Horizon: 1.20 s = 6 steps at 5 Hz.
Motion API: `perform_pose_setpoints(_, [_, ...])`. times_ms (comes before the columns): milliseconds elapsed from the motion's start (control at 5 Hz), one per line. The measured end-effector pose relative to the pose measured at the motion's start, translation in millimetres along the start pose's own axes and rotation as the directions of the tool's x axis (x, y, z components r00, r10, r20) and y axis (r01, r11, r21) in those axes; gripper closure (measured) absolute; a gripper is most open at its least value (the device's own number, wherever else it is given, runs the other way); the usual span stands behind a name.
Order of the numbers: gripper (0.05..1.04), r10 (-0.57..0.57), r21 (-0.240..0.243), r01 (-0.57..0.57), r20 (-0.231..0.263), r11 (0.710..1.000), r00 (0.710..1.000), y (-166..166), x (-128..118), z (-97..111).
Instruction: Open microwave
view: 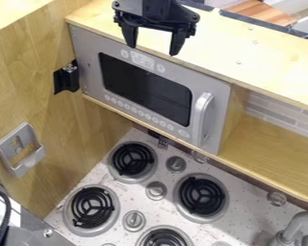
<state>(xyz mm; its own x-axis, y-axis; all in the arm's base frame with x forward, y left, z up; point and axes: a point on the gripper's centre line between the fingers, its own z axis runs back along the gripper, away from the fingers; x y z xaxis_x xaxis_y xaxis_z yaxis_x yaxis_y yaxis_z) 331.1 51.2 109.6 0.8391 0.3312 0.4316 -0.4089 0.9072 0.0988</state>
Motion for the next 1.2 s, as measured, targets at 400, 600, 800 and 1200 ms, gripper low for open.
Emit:
perform_pose_setpoints(400, [0.085, -0.007, -0.013, 0.006, -0.04, 1.0, 0.999, -6, -14, -15])
perform_pose_setpoints(600, [0.085, -0.041, -0.034, 0.039, -0.06, 0.999, 0.997, -22, -22, -22])
perform_pose_setpoints(800, [0.085, -0.049, -0.077, 0.043, -0.076, 0.996, 0.996, -36, -36, -30])
perform_pose_setpoints(1200, [0.085, -0.117, -0.13, 0.1, -0.133, 0.986, 0.984, -60, -53, -63])
